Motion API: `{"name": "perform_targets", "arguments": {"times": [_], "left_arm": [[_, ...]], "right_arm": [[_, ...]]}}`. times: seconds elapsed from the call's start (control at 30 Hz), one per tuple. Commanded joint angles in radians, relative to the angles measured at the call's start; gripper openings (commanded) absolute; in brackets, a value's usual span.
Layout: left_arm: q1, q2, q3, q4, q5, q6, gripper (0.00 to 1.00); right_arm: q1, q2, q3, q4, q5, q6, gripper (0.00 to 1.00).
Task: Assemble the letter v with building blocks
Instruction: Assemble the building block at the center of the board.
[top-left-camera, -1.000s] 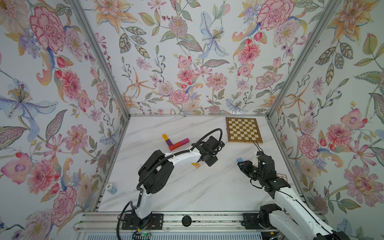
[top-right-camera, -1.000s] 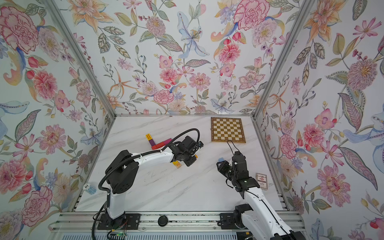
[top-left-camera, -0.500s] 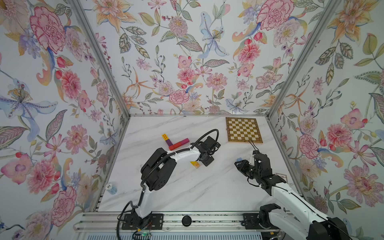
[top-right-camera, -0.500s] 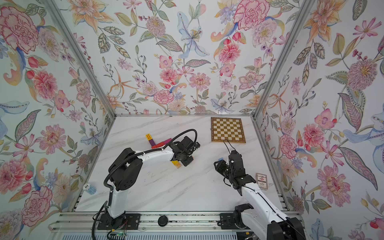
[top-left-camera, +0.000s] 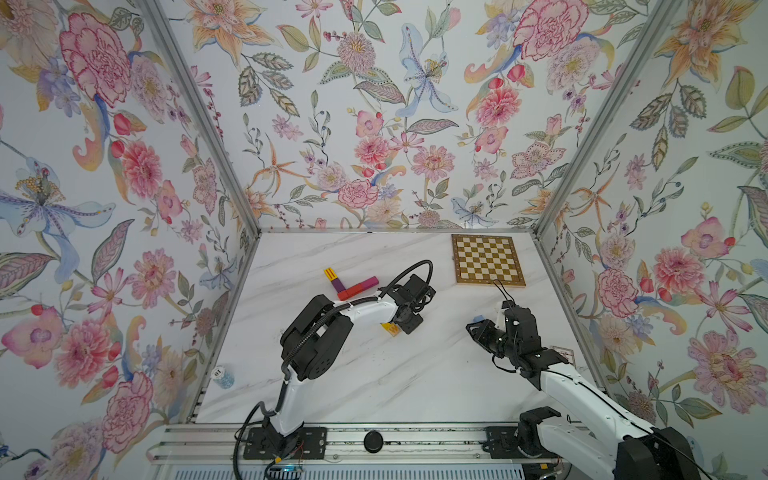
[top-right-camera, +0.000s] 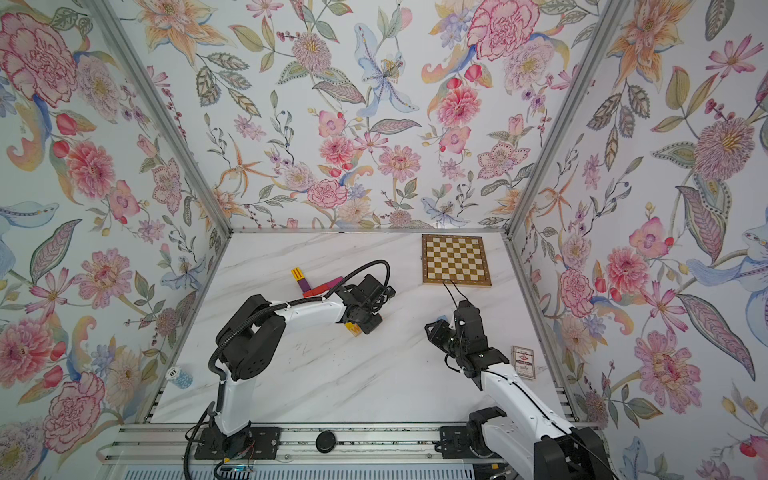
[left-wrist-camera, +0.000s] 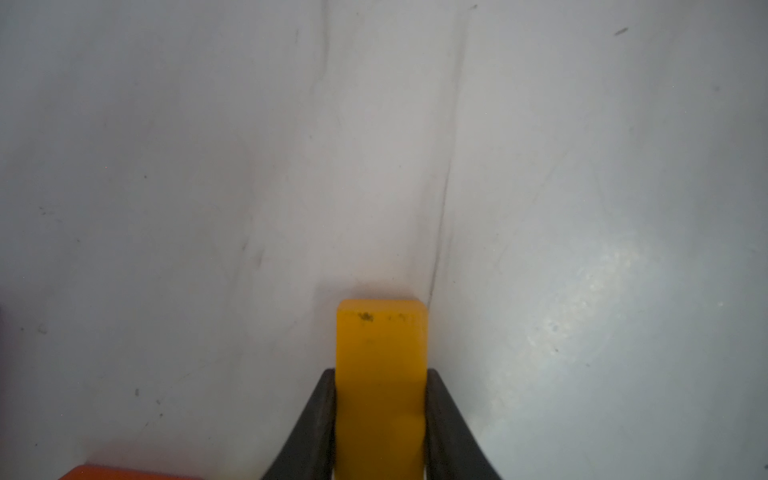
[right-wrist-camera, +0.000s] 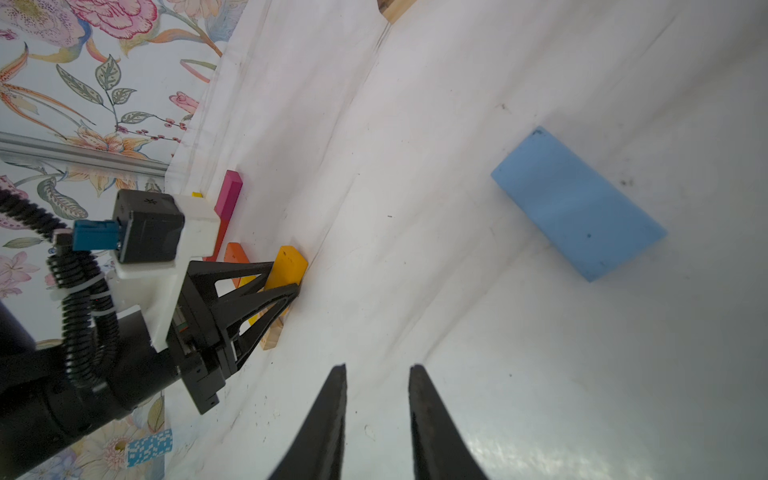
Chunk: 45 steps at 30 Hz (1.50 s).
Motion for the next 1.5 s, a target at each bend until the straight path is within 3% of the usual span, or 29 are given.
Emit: {"name": "perform_targets", "arguments": {"times": [0.0,0.6,1.2,1.37,1.47], "left_arm": [[0.012,0.0,-0.02,0.005,-0.016,-0.005,0.12],[0.014,-0.012,-0.045,-0.017,-0.038,-0.008,0.21],[0.014,-0.019,-0.037,-0.013,-0.069,-0.022,0.48],[0.014,-0.047,-0.034,-0.008,-0.077,-0.029,0.63],[0.014,-0.081,-0.036,-0.001,-0.058,-0.024,0.66]], "right_arm": [[0.011,0.013,0.013,0.016,0.019,0.005,0.28],[0.047,0.082,0.028,0.052,0.02,0.009,0.29],[0.079,0.124,0.043,0.068,0.027,0.011,0.3],[0.084,0.133,0.05,0.068,0.025,0.008,0.3],[0.085,0.136,0.061,0.057,0.026,-0.001,0.33]]}}
